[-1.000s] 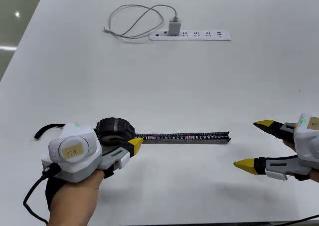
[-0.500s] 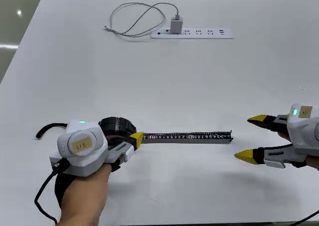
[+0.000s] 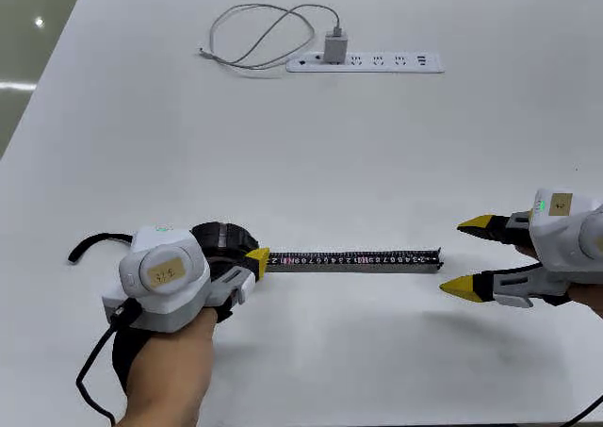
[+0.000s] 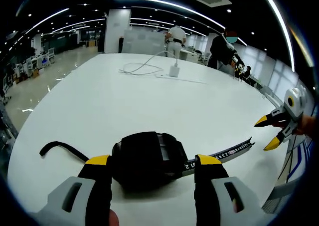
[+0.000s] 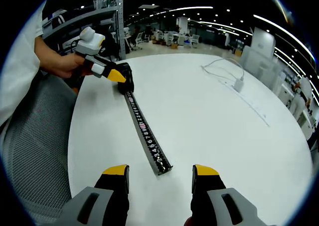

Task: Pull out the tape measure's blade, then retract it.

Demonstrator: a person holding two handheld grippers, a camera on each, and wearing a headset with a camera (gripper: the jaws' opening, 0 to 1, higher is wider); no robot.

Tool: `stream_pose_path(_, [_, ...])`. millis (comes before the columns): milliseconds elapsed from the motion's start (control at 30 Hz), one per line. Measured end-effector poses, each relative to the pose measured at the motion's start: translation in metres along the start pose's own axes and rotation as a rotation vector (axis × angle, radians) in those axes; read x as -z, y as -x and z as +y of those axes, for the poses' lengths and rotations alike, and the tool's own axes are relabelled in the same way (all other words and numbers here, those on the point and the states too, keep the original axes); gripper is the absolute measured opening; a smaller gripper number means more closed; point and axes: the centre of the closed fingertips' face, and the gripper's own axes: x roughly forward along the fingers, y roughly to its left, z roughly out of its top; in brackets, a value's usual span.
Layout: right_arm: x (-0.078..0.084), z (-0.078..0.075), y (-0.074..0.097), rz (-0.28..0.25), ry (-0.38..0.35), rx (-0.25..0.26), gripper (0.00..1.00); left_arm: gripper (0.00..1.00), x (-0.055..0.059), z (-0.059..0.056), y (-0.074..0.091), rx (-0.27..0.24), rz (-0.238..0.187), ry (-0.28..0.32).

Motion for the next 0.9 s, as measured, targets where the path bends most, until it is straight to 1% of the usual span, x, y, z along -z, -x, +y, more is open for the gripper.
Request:
stream_pose_path(133, [0.0,-0.001,-0.003,0.006,0.01,-0.01,0.45,0.62,0.001,0.002,-0.002,-0.008,0.002,0.002])
stream_pose_path(267, [0.001,-0.001,-0.006,0.017,0.026,-0.022,0.44,0.61,0.001,0.003,-0.004,-0.017,0.004,0.02])
stream_pose_path(533, [0.001,-0.002,-0.009,0.023,0.032,-0.033,0.43,0.6,0.002,0.005,-0.006,-0.026,0.006,0.029])
stream_pose_path(900, [0.004,-0.002,-0.011,0.037,0.046,-0.052,0.39,0.6,0.003,0.005,-0.007,-0.021,0.008,0.036])
